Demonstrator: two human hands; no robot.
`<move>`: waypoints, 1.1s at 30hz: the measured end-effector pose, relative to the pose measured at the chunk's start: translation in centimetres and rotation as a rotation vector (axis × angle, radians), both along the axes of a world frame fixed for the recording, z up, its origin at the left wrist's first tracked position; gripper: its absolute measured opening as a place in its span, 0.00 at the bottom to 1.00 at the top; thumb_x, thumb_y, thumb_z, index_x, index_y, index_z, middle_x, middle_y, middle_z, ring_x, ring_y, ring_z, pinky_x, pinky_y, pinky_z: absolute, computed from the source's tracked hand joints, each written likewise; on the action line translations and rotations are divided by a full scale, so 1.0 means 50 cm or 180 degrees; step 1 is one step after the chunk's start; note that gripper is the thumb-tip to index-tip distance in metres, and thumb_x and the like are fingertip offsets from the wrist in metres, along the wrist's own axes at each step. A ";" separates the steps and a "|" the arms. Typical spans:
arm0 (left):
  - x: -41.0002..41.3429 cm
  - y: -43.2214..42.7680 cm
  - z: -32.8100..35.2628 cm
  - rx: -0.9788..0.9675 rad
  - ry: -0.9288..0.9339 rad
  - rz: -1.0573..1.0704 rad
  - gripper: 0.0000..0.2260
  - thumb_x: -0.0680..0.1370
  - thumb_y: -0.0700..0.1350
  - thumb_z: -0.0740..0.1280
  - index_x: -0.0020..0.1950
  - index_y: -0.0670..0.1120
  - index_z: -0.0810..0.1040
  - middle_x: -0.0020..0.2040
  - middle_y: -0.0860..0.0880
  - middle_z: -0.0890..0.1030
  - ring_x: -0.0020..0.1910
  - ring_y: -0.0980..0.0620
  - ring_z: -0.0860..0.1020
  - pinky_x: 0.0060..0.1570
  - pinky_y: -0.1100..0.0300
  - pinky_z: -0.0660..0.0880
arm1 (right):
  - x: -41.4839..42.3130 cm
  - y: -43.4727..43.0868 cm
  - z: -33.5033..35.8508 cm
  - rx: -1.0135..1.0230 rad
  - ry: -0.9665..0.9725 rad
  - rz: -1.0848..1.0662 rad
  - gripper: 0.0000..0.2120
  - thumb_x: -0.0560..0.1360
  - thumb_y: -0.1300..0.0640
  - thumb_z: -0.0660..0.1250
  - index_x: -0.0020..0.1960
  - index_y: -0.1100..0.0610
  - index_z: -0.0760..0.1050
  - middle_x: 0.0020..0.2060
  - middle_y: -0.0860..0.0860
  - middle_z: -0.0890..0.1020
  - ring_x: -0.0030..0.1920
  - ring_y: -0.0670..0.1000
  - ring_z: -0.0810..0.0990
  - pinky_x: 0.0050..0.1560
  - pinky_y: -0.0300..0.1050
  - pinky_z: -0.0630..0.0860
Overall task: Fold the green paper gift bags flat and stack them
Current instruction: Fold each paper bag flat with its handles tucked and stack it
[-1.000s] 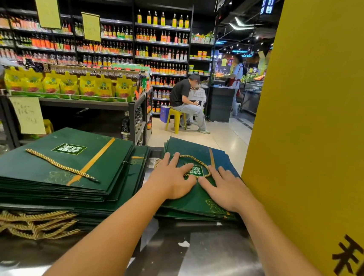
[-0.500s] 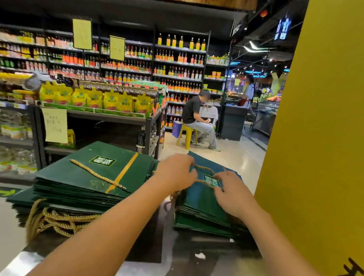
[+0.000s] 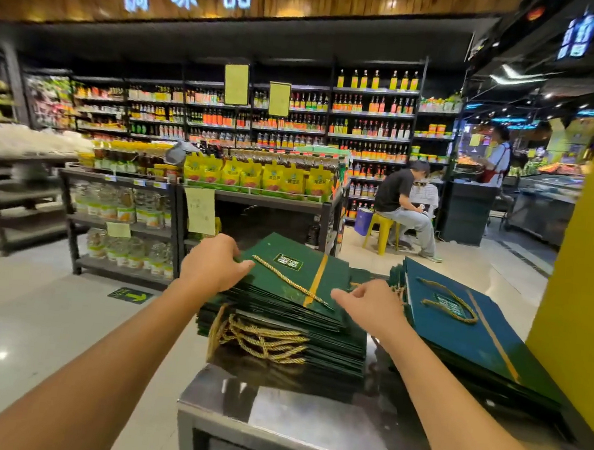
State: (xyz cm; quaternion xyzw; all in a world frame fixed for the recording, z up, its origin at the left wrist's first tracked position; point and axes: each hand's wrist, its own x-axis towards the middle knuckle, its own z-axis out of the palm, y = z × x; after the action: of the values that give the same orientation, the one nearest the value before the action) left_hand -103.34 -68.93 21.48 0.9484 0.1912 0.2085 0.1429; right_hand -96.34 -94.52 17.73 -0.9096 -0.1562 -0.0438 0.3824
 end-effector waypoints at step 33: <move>-0.205 -0.243 -0.124 -0.3079 -0.1714 -0.1278 0.10 0.76 0.41 0.75 0.56 0.48 0.81 0.41 0.51 0.81 0.37 0.60 0.80 0.41 0.66 0.77 | -0.218 -0.208 -0.042 0.3147 0.0943 0.0171 0.20 0.74 0.64 0.75 0.64 0.55 0.77 0.54 0.53 0.87 0.55 0.56 0.86 0.60 0.56 0.80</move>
State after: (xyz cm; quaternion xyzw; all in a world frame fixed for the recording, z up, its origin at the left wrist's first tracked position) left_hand -113.57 -81.07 15.26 0.7069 0.0383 0.2999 0.6395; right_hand -107.24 -104.93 15.63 -0.6123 -0.0843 0.0267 0.7856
